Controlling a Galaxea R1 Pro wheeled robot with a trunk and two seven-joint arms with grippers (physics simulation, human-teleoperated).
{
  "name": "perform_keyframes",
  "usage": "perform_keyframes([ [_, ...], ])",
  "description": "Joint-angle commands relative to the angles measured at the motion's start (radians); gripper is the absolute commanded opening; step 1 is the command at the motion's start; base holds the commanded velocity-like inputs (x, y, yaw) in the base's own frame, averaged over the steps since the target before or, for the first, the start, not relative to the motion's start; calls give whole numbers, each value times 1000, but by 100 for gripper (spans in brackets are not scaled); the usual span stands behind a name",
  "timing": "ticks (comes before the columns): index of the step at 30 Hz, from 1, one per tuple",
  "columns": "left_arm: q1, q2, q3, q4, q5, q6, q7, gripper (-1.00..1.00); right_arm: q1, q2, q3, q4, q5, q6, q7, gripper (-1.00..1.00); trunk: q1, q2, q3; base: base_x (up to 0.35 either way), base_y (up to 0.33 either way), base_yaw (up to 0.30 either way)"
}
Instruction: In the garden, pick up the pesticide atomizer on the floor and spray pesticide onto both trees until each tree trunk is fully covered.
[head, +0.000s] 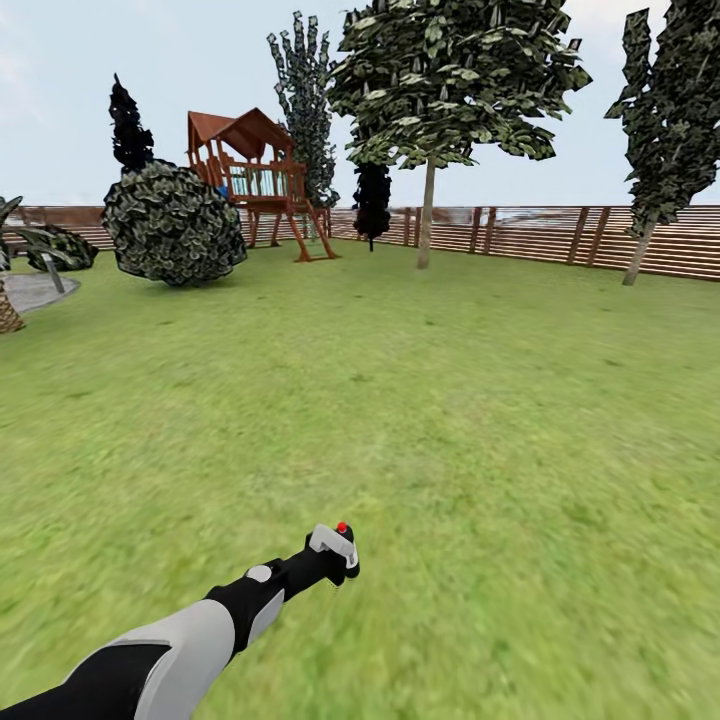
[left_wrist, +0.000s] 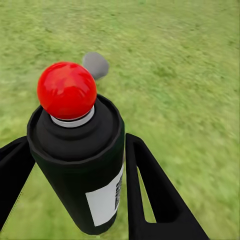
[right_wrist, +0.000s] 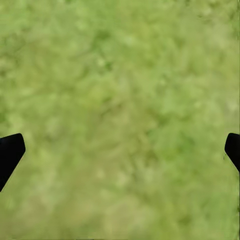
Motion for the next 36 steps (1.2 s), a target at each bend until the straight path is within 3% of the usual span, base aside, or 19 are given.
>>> perform_keyframes([
  [1,0,0,1,0,0,0,1,-100,0,1,-2,-5,42,0,0,100,0,0,0,349,-137,0],
  [4,0,-2,1,1,0,0,1,-100,0,0,-6,-10,99,0,-1,100,0,0,0,349,-137,0],
  [9,0,-14,1,1,0,0,1,-100,0,8,-4,15,124,1,-3,100,0,0,0,349,-138,0],
  [13,0,-15,1,1,-1,0,1,-100,0,24,-3,31,126,1,-3,100,0,0,0,349,-138,0],
  [36,0,-20,1,1,-1,1,3,-100,0,25,-2,33,127,-1,-3,100,0,0,0,349,-144,0],
])
